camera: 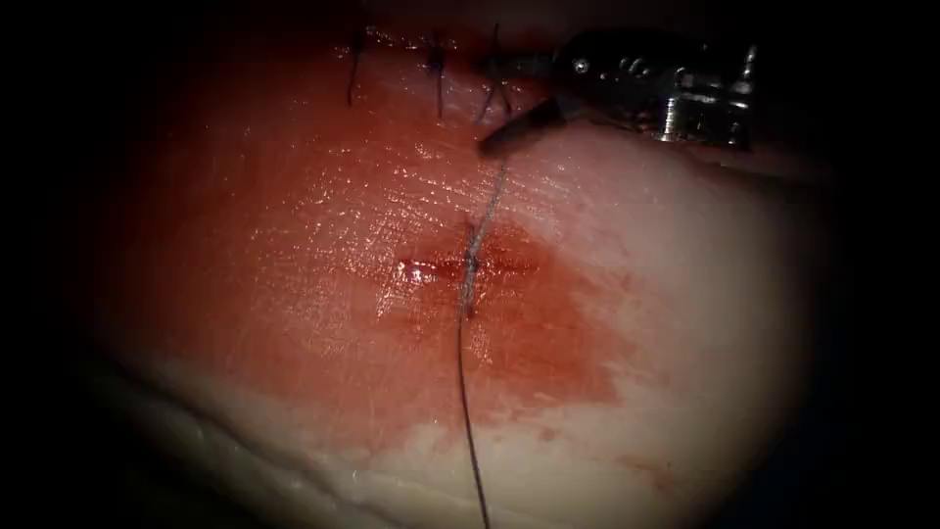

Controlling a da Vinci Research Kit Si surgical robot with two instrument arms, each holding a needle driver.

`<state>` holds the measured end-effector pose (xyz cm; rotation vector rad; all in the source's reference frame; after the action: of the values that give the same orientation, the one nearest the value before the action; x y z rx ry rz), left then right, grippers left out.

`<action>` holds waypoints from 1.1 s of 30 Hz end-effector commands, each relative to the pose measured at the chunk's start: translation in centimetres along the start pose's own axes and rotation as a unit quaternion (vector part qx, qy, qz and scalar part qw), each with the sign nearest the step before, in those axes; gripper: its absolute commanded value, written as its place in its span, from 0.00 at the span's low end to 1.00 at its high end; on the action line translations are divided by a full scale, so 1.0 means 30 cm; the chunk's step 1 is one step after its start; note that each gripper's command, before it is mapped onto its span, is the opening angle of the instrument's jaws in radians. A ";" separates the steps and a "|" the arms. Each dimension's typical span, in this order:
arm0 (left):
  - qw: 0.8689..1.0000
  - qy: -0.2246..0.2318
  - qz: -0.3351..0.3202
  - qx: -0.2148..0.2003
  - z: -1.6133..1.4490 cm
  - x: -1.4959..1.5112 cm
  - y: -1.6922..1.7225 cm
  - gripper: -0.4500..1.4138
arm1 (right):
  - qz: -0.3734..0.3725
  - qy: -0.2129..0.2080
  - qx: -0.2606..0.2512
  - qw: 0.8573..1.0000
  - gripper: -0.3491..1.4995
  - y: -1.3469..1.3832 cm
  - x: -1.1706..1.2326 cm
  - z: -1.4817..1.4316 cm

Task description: Wound Closure

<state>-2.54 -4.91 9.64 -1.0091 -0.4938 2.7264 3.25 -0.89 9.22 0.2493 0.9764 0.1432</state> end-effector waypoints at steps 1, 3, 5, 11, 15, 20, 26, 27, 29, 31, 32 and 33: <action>1.000 0.001 0.001 0.006 -0.001 0.001 -0.001 0.00 | 0.011 0.002 -0.012 1.000 0.87 0.0010 0.0005 -0.0062; 1.000 0.000 0.008 0.023 -0.010 0.003 -0.006 0.00 | 0.024 0.004 -0.020 1.000 0.88 0.0002 -0.0001 -0.0134; 0.999 -0.001 0.009 0.032 -0.017 0.005 -0.010 0.00 | 0.037 0.008 -0.030 0.999 0.89 -0.0007 -0.0010 -0.0215; 0.998 -0.002 0.008 0.064 -0.037 0.006 -0.025 0.00 | 0.072 0.025 -0.069 0.995 0.87 -0.0062 -0.0038 -0.0363; 0.997 -0.007 0.011 0.077 -0.046 0.006 -0.036 0.00 | 0.090 0.041 -0.083 0.992 0.88 -0.0125 -0.0046 -0.0367; 0.996 -0.012 0.013 0.089 -0.053 0.005 -0.047 0.00 | 0.097 0.089 -0.057 0.990 0.69 -0.0253 -0.0019 -0.0284; 0.995 -0.015 0.018 0.102 -0.057 0.006 -0.061 0.00 | 0.087 0.116 -0.040 0.989 0.05 -0.0368 0.0050 -0.0149; 0.994 -0.015 0.019 0.103 -0.057 0.006 -0.062 0.00 | 0.086 0.124 -0.043 0.988 0.00 -0.0384 0.0065 -0.0117; 0.994 -0.018 0.019 0.106 -0.056 0.006 -0.067 0.00 | 0.085 0.130 -0.044 0.987 0.00 -0.0398 0.0085 -0.0069; 0.994 -0.019 0.020 0.109 -0.055 0.006 -0.072 0.00 | 0.085 0.137 -0.051 0.986 0.00 -0.0403 0.0103 -0.0013; 0.994 -0.021 0.021 0.110 -0.055 0.006 -0.074 0.00 | 0.084 0.138 -0.054 0.985 0.00 -0.0404 0.0108 0.0011; 0.993 -0.022 0.022 0.110 -0.055 0.006 -0.076 0.00 | 0.083 0.139 -0.056 0.985 0.00 -0.0405 0.0112 0.0040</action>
<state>-1.40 -2.28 9.19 -0.9124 -0.1678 2.7698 3.45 -2.00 8.67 0.2079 1.2167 0.3984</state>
